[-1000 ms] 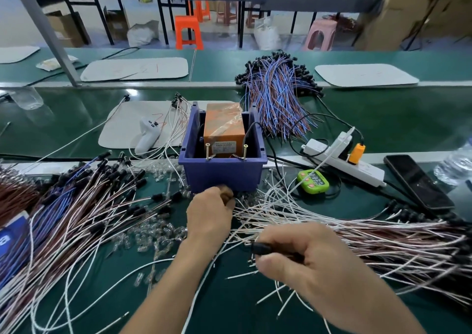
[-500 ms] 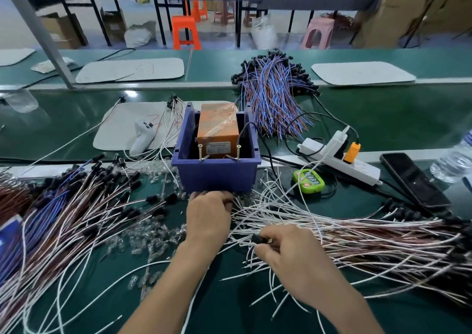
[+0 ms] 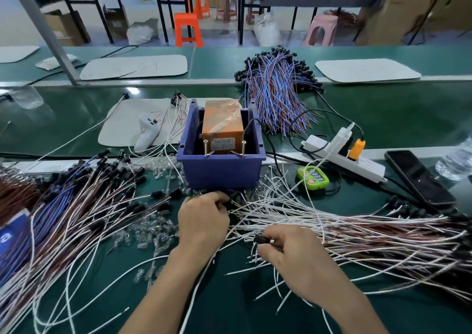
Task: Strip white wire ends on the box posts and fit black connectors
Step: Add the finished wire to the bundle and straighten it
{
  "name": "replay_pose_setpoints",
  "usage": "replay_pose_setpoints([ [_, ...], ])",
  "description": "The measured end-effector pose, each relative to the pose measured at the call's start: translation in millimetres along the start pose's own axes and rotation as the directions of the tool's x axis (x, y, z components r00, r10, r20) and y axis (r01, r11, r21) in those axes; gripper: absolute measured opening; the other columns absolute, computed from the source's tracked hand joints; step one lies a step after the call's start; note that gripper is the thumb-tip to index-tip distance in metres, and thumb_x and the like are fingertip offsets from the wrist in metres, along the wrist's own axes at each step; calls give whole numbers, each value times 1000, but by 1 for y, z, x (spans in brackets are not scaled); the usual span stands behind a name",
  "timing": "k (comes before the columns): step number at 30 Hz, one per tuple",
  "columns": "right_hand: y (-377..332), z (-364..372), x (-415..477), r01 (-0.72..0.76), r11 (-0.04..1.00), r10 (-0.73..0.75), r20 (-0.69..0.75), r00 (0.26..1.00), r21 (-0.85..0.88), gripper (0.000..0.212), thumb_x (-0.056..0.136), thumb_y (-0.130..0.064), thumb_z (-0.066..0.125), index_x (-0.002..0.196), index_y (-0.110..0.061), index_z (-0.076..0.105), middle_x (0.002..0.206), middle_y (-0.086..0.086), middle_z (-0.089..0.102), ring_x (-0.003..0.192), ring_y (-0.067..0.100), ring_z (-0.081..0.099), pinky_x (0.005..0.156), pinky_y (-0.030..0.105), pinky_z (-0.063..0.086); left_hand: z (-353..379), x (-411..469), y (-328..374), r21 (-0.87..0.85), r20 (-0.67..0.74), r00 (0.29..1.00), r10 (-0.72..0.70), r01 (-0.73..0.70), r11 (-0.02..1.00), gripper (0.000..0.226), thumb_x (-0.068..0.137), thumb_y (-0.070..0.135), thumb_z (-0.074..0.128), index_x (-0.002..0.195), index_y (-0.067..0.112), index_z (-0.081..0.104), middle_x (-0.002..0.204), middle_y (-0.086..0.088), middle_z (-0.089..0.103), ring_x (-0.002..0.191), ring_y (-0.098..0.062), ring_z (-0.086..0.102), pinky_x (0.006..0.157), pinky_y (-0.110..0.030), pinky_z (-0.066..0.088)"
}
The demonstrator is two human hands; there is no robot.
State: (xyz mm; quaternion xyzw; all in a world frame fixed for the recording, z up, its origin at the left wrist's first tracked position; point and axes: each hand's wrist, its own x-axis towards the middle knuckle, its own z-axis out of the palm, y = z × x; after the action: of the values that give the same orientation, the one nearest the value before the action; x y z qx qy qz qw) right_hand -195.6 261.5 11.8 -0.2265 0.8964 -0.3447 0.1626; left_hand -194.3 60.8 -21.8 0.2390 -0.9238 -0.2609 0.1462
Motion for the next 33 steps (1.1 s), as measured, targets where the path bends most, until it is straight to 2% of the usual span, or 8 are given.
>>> replay_pose_setpoints([
  [5,-4,6,2,34,998,-35,-5,999,-50,28,87,-46,60,83,-18,55,71,-2,58,58,12,45,55,28,36,2,3,8,-121,263,954,143,-114,986,58,86,-2,50,119,39,74,125,8,72,118,-17,62,108,-27,44],
  [9,-5,5,1,30,999,-30,16,999,-20,28,87,-47,59,86,-18,58,69,0,59,54,9,43,54,26,37,-14,4,-19,-106,2,1000,23,-23,994,45,86,-2,58,99,34,81,102,10,79,94,-14,57,102,-32,45],
  [12,-7,7,2,23,1000,-23,42,999,5,26,89,-42,61,85,-17,57,64,1,56,52,8,40,52,25,35,-22,8,-28,-60,29,1000,-8,9,998,47,85,-3,57,104,33,80,108,6,78,107,-20,60,107,-33,42],
  [15,-12,13,4,17,1000,-17,67,998,4,23,89,-39,64,81,-18,58,60,-5,54,53,8,40,53,26,35,-11,7,-10,46,212,967,139,-152,987,65,79,-4,54,126,38,71,134,7,68,130,-18,51,120,-33,28],
  [19,-17,16,4,12,1000,-14,93,996,20,24,87,-38,63,79,-17,56,59,0,52,52,8,36,54,29,33,7,4,8,21,337,886,318,-345,938,80,77,-5,54,143,39,56,146,8,57,137,-16,44,117,-30,28],
  [26,-11,9,6,-27,999,24,77,997,33,22,89,-45,61,93,-24,67,73,3,67,51,5,44,56,36,43,-21,6,-31,-23,22,994,108,-108,994,55,80,-5,60,111,36,78,124,2,72,107,-19,51,105,-33,36],
  [30,-12,14,9,10,999,-11,15,1000,50,16,91,-40,64,84,-25,63,67,1,62,48,6,42,51,27,37,-49,13,-59,55,-4,999,-38,38,998,47,86,-1,62,118,30,76,119,0,72,108,-22,53,107,-37,42],
  [33,-18,20,13,32,998,-30,-52,998,49,20,94,-35,64,81,-21,58,64,0,57,51,7,42,54,31,37,-65,16,-74,59,31,995,-95,93,994,44,89,5,64,120,34,76,108,5,76,100,-25,62,99,-39,52],
])
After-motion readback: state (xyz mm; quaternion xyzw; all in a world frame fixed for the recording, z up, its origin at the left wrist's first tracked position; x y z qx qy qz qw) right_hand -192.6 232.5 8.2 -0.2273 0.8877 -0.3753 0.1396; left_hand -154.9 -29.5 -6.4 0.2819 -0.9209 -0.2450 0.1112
